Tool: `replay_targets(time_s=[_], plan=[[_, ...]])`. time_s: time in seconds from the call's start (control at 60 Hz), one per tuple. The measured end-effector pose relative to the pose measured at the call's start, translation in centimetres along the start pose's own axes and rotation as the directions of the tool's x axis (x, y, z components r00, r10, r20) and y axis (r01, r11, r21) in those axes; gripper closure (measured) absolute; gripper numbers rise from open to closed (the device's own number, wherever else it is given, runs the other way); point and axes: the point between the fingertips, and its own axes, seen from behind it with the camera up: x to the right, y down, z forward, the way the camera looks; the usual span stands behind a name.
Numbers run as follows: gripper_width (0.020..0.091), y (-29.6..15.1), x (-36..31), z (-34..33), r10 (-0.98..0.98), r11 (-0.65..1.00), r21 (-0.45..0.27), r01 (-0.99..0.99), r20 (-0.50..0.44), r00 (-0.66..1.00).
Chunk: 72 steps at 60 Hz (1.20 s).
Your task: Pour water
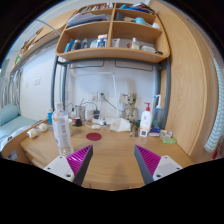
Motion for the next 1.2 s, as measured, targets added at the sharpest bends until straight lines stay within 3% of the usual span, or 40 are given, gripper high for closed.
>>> replay_targets(time_s=[0.333, 0.583, 0.767, 0.883, 1.0, 1.1, 1.2], plan=[[0.0237, 1.6, -14.3, 2.1, 0.004, 1.000, 0.018, -0.007, 0.173, 0.985], [0.0246, -1.5, -18.0, 7.2, -0.004, 0.997, 0.077, -0.007, 0.132, 0.991], [0.0259, -2.3, -19.0, 10.8, 0.005, 0.997, 0.071, -0.014, 0.123, 0.992], [0.0348, -2.4, -19.9, 11.9, -0.013, 0.997, 0.075, 0.002, 0.141, 0.990], [0.0552, -2.6, -20.1, 12.7, -0.038, 0.994, 0.109, 0.024, 0.130, 0.991], [0.0589, -3.1, -20.6, 13.1, -0.043, 0.989, 0.149, 0.023, 0.132, 0.990], [0.0679, -3.2, -20.1, 13.3, -0.020, 0.984, 0.177, -0.003, 0.128, 0.992]])
